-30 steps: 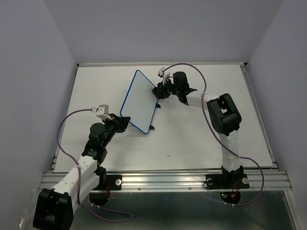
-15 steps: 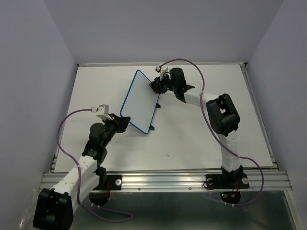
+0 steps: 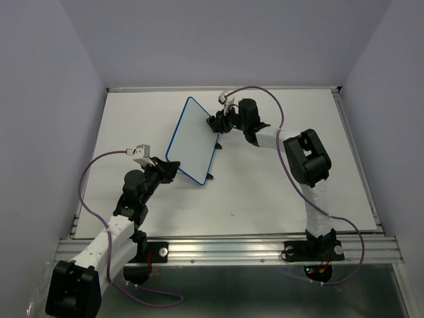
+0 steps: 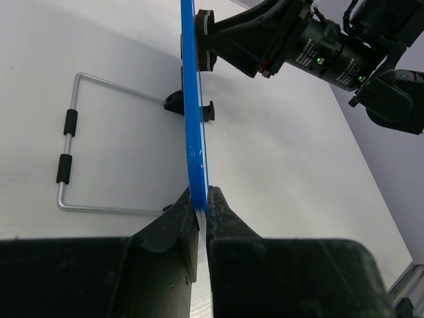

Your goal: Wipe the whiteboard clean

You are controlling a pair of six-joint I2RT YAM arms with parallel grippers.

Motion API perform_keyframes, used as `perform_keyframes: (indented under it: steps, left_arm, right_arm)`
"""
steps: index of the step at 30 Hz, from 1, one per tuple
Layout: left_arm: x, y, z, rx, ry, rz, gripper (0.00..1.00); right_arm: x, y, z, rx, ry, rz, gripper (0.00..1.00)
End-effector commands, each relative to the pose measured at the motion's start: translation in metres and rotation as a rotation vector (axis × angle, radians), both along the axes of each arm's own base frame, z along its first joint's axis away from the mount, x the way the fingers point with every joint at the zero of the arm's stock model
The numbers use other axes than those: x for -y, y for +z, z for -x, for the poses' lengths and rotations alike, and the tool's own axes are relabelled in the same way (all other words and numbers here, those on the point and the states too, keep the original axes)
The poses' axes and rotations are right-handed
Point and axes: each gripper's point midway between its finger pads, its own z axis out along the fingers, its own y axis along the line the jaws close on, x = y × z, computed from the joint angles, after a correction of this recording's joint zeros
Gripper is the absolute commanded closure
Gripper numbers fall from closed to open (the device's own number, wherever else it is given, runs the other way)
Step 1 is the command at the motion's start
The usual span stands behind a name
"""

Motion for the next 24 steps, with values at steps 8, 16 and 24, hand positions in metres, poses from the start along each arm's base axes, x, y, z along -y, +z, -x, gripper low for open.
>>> perform_keyframes:
  steps: [8, 16, 24]
  left_arm:
    - [0.008, -0.024, 0.012, -0.083, -0.072, -0.06, 1.0]
    - [0.008, -0.024, 0.011, -0.085, -0.069, -0.061, 1.0]
    - [0.007, -0.023, 0.012, -0.082, -0.066, -0.061, 1.0]
  right_arm:
    - [-0.041, 0.015, 0.092, -0.041, 0.489, -0.138, 0.97]
    - [-0.045, 0.024, 0.115, -0.034, 0.564, -0.115, 0.98]
    - [-0.049, 0.015, 0.084, -0.024, 0.377, -0.052, 0.99]
